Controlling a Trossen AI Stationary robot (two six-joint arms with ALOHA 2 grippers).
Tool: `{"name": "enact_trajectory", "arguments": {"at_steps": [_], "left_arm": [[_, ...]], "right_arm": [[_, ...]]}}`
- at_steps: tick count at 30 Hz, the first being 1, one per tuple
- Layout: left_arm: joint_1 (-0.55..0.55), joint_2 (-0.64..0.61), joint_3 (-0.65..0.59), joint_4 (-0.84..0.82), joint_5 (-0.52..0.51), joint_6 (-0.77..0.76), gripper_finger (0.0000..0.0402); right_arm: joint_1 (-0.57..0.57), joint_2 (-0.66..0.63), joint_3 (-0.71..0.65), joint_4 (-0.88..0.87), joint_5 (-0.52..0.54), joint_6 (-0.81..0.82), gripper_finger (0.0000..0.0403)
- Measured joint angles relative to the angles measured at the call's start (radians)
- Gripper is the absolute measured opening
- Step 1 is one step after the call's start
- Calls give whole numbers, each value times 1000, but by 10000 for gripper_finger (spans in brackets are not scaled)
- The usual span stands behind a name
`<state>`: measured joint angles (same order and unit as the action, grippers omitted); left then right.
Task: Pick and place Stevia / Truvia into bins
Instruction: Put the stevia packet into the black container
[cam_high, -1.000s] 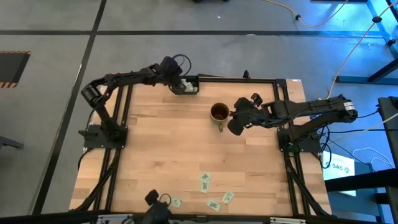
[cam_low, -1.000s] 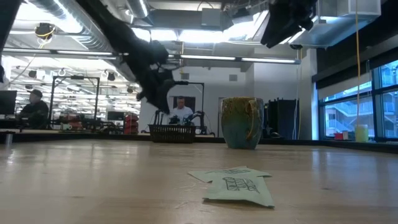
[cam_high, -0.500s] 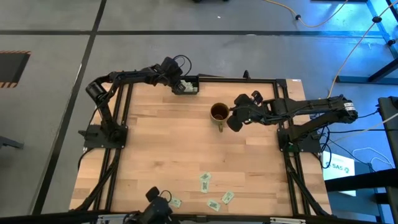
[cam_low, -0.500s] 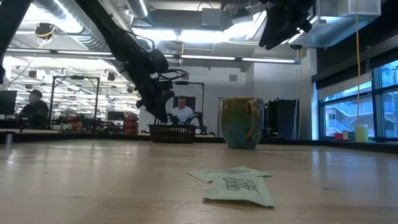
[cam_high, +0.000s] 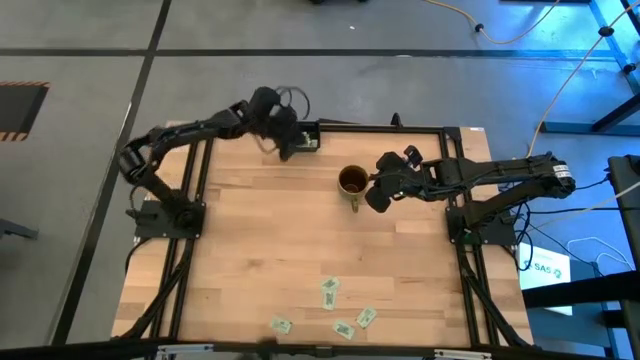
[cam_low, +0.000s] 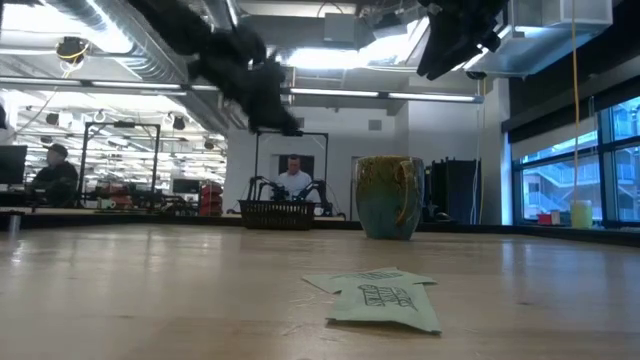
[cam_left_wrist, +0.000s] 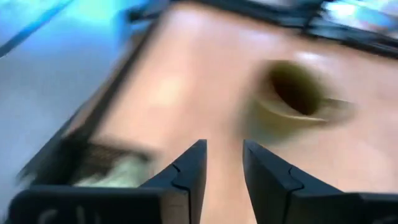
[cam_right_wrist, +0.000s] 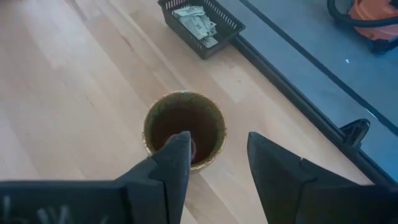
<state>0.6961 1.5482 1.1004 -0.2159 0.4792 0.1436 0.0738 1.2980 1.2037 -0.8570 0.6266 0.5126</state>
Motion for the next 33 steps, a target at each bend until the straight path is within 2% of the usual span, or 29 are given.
{"name": "enact_trajectory", "arguments": {"at_steps": [2, 4, 7, 10, 17, 22, 27, 30, 33], "left_arm": [[-83, -50, 0, -48, 23, 72, 101], [-189, -94, 0, -108, -7, 138, 102], [-372, -138, 0, -182, -108, 197, 102], [-560, -148, 0, -224, -199, 185, 102], [-942, -94, 0, -235, -394, -76, 102], [-1157, -15, 0, -206, -518, -291, 90], [-1301, 92, 0, -129, -613, -493, 78], [-1357, 160, 0, -68, -619, -549, 81], [-1389, 231, 23, -77, -613, -584, 90]], "right_arm": [[0, 0, 0, 0, 0, -8, 162], [0, 0, 0, 0, 0, -15, 162], [0, 0, 0, -2, 0, -28, 162], [0, 0, 0, -2, 0, -38, 162], [2, 0, 0, -3, -2, -50, 162], [3, 1, 0, -3, -3, -50, 162], [2, 1, 0, -3, -3, -53, 162], [2, 1, 0, -2, -3, -53, 162], [2, 1, 0, -2, -3, -53, 162]]}}
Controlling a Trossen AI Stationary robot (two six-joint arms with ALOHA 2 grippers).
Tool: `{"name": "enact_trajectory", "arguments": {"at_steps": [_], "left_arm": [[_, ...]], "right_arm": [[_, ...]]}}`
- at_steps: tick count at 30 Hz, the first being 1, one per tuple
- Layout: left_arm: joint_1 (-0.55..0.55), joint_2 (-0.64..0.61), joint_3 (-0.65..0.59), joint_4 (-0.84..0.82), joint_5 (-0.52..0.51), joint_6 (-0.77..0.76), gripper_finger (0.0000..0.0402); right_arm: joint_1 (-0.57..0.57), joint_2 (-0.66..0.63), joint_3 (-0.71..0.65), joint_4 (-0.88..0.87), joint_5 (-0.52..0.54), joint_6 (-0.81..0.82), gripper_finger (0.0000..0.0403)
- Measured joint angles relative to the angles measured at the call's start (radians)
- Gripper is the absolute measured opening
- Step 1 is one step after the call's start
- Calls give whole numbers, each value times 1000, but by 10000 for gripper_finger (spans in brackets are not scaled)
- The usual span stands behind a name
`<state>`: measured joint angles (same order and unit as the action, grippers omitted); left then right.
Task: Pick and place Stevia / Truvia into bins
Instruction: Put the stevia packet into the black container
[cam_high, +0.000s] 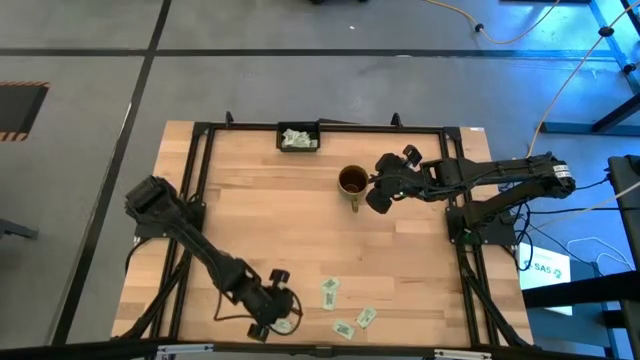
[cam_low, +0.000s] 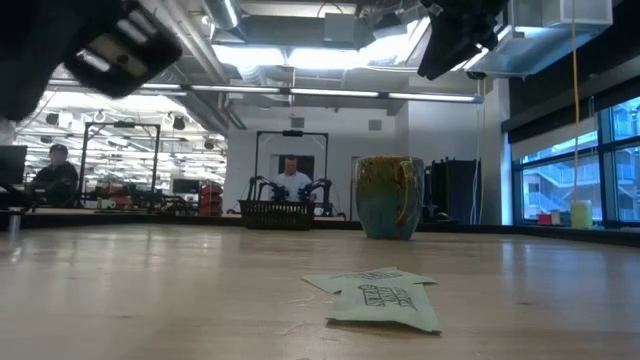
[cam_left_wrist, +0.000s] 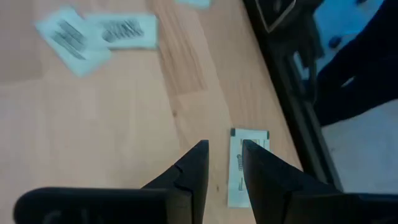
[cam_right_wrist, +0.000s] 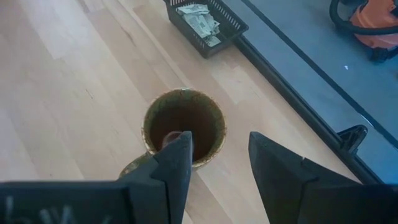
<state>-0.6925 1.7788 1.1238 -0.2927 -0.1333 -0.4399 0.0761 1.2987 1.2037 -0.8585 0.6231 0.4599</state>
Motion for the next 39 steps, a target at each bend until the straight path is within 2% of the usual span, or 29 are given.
{"name": "enact_trajectory", "arguments": {"at_steps": [5, 7, 11, 15, 30, 39], "left_arm": [[-22, 107, 111, -97, 3, 13, 97], [-23, 150, 146, -131, 34, 13, 94], [-25, 199, 189, -138, 82, 9, 84], [-34, 230, 217, -156, 78, 8, 74], [-36, 285, 232, -275, 89, -19, 60], [-31, 292, 231, -299, 108, -36, 19]], "right_arm": [[0, 0, 0, 0, -18, 2, 162], [0, 0, 0, 0, -24, 2, 162], [0, 0, 0, -1, -49, 3, 162], [0, 0, 0, -6, -50, 3, 162], [0, 0, 0, -9, -50, 2, 162], [0, 0, 0, -9, -50, 0, 162]]}}
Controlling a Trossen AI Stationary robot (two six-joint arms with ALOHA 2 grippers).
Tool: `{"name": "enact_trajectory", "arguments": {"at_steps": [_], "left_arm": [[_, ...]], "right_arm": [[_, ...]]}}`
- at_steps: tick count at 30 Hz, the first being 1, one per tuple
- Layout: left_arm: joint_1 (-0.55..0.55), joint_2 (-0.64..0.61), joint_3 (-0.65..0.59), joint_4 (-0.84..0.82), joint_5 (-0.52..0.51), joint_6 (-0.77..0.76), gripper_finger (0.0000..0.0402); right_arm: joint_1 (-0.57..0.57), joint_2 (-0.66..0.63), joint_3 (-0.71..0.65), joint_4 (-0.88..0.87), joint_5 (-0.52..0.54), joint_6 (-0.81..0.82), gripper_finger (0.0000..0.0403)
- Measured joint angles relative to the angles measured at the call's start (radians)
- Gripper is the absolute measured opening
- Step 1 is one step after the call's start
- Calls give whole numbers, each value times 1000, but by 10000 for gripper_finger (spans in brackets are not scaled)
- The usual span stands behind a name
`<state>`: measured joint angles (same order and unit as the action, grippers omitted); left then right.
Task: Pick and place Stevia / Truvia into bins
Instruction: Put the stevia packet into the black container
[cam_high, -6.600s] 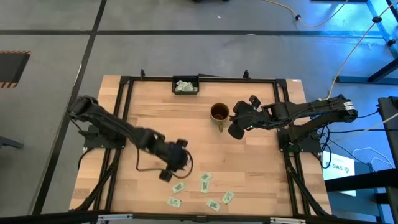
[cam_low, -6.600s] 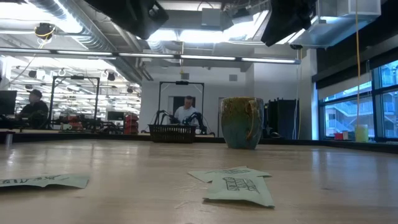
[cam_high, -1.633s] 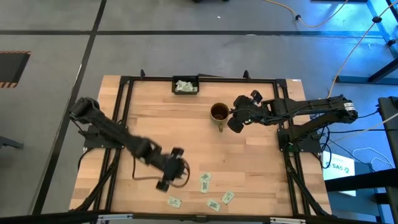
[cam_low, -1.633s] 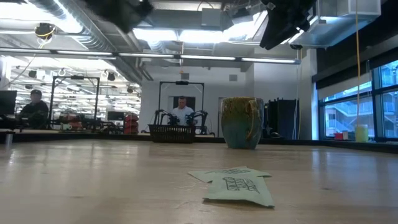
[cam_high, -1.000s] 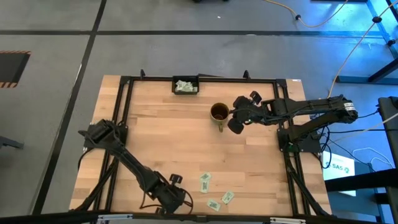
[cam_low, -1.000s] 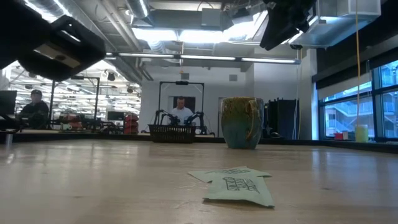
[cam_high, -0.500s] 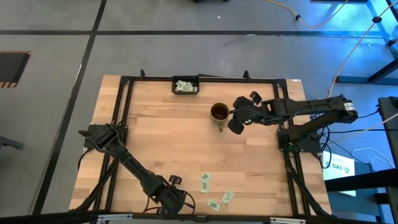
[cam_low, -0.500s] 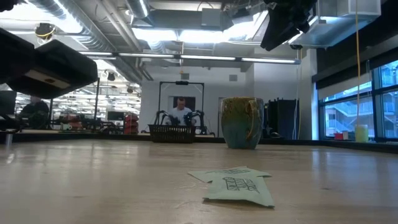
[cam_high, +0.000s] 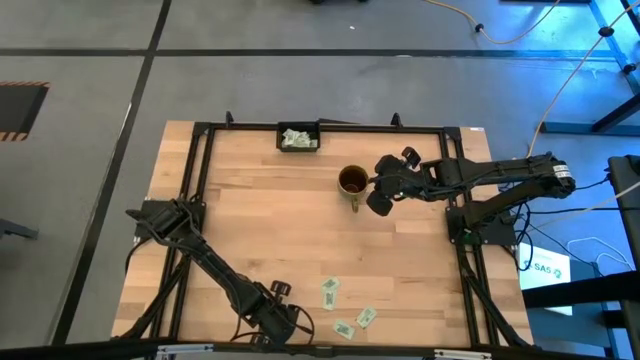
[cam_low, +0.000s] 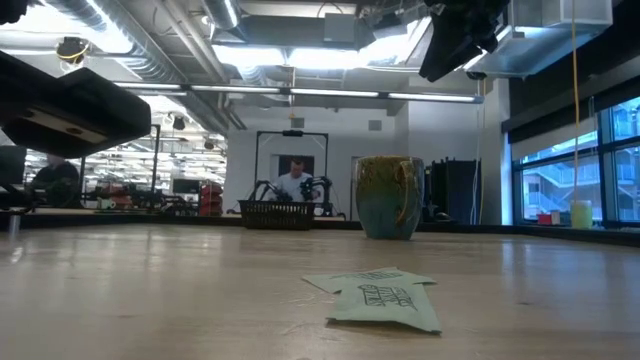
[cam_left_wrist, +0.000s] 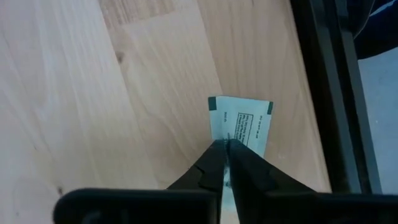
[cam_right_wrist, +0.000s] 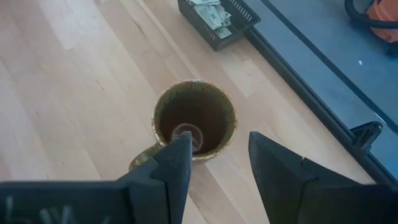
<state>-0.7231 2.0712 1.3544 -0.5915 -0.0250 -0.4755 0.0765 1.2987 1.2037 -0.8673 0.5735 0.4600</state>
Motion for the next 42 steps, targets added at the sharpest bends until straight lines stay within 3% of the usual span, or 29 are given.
{"name": "enact_trajectory", "arguments": {"at_steps": [12, 23, 30, 36, 42], "left_arm": [[17, -29, 22, -31, 6, 75, 3], [121, -250, 22, -166, -58, 71, 3], [332, -430, 25, -275, -117, 30, 3], [605, -517, 25, -283, -162, 251, 3], [925, -506, 25, -259, -159, 444, 3]], "right_arm": [[0, 0, 0, 0, 0, -1, 162], [-1, 23, 0, -3, 1, -24, 162], [10, 27, 0, -32, 0, -2, 162], [17, 15, 0, -38, 0, 7, 162], [16, 14, 0, -36, 0, 55, 162]]}}
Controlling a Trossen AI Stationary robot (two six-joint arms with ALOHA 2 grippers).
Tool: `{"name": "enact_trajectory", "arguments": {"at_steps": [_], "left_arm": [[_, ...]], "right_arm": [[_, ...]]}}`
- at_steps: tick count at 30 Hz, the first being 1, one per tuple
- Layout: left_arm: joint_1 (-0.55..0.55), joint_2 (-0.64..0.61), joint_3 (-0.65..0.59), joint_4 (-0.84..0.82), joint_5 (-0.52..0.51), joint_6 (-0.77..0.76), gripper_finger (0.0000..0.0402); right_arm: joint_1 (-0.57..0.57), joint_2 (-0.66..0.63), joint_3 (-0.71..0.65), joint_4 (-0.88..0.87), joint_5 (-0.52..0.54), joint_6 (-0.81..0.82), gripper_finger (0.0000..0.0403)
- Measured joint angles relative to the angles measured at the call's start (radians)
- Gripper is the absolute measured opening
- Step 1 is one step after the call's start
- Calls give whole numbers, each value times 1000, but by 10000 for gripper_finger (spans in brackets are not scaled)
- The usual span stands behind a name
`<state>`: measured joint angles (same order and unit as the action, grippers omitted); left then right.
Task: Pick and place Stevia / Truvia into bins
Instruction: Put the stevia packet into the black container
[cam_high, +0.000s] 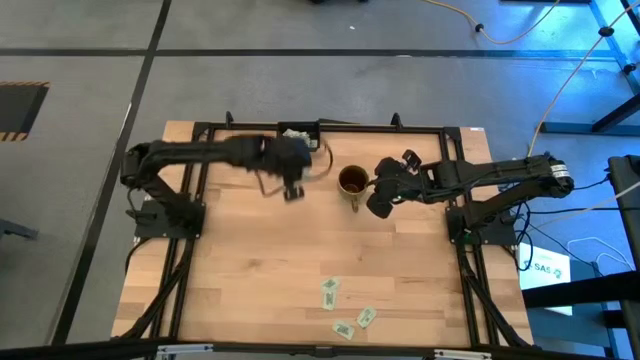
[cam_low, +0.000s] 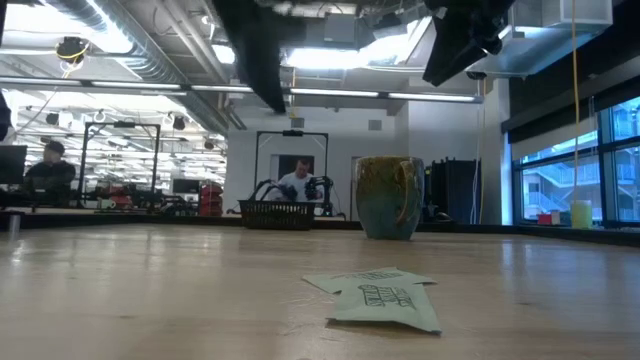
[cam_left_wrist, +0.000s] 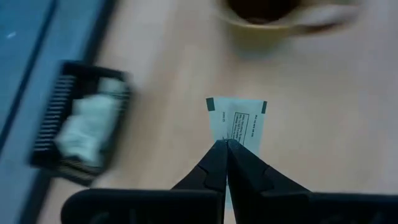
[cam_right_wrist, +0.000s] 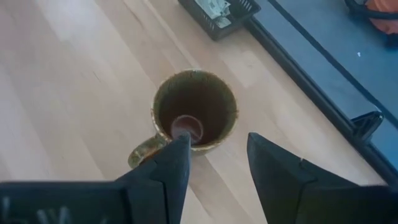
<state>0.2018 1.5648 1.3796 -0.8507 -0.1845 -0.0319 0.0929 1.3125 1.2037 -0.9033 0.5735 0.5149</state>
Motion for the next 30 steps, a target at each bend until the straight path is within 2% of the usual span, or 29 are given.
{"name": "enact_trajectory", "arguments": {"at_steps": [3, 7, 13, 22, 26, 30], "left_arm": [[144, 26, 0, 63, 9, 57, 3], [318, 76, 0, 198, 112, 105, 3], [481, 194, 1, 324, 220, 137, 3], [554, 371, 1, 334, 232, 151, 3], [555, 384, 1, 343, 230, 168, 6], [552, 370, 1, 349, 228, 193, 33]], "right_arm": [[0, 0, 0, 3, 0, 6, 162], [-1, 0, 0, 23, 0, 7, 162], [-4, 0, 0, 32, 12, 6, 162], [-20, 0, 0, 32, 20, 27, 162], [-28, 0, 0, 32, 20, 31, 162], [-30, 0, 0, 31, 19, 33, 162]]}}
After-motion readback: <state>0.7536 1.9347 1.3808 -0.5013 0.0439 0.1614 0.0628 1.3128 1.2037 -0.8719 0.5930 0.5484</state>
